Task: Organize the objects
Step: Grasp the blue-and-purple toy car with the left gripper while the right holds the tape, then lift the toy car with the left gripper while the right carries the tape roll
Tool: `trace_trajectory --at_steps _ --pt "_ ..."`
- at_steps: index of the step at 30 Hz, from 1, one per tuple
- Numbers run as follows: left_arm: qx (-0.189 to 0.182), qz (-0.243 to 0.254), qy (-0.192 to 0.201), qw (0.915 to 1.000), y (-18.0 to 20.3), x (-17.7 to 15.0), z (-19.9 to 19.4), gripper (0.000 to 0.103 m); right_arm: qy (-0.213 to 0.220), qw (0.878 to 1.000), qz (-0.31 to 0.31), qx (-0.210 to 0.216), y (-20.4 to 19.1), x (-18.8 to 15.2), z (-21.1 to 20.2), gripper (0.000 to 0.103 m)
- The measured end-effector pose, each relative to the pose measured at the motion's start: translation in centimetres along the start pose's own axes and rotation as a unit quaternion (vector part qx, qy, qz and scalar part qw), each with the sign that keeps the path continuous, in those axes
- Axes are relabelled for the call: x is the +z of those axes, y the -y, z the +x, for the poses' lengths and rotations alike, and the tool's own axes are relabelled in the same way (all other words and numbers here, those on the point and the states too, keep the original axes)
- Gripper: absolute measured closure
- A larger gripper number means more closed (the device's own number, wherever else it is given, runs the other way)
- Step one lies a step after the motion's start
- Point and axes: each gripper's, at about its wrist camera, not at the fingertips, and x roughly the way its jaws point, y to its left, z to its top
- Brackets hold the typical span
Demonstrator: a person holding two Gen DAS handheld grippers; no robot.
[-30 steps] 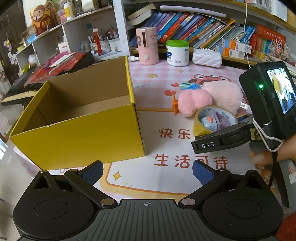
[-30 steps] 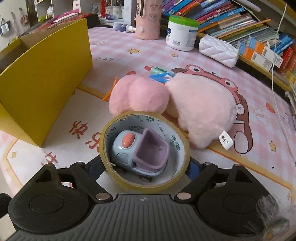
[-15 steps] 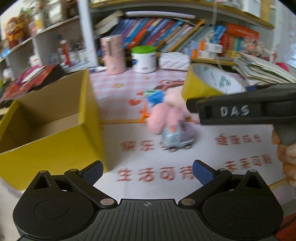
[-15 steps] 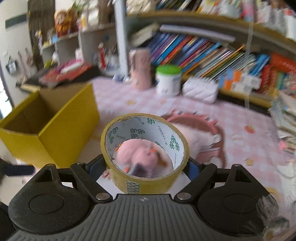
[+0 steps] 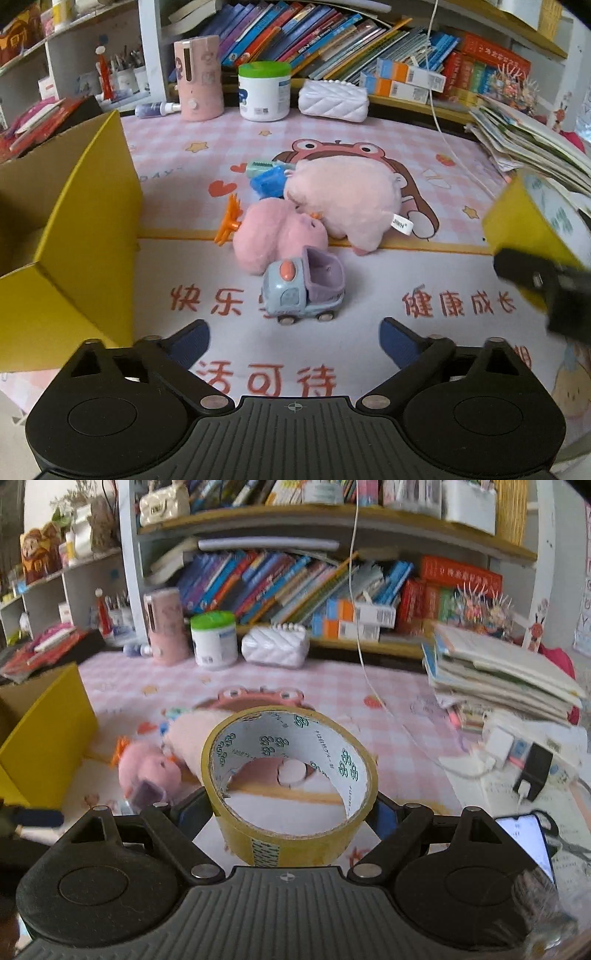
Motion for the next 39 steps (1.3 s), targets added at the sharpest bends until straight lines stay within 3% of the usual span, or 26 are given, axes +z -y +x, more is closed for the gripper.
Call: trace_trajectory --at_steps 4,9,16,23,26,36,39 --pt "0.000 0.007 0.001 1.0000 0.6 0.6 1.2 0.018 -0.009 1.000 -0.007 0.012 0.1 -0.7 0.2 0.018" --pt "0.001 0.008 0.013 0.9999 1.1 1.6 2.3 0.019 -0.016 1.000 -0.011 0.016 0.4 -0.8 0.7 0.018" --pt "0.002 0.001 -0.015 0.9999 1.0 2.2 4.5 0.039 -0.023 1.000 -0.006 0.008 1.0 -0.8 1.2 0.018" --pt "-0.005 0.019 -0.026 0.9995 1.0 1.9 5.1 0.039 -0.036 0.999 -0.001 0.009 0.8 -0.8 1.6 0.018" --pt "-0.019 0.009 -0.025 0.9995 0.5 1.6 4.4 0.040 -0.042 0.999 -0.004 0.008 0.4 -0.8 1.6 0.018" --pt "-0.035 -0.011 0.056 0.9978 -1.8 0.9 -2.5 0.039 -0.048 0.999 0.004 -0.005 -1.3 -1.1 1.2 0.018" --pt "-0.035 -0.006 0.064 0.9973 -2.5 -0.1 -4.0 0.039 -0.051 0.999 -0.002 -0.003 -2.7 -1.5 0.8 0.018"
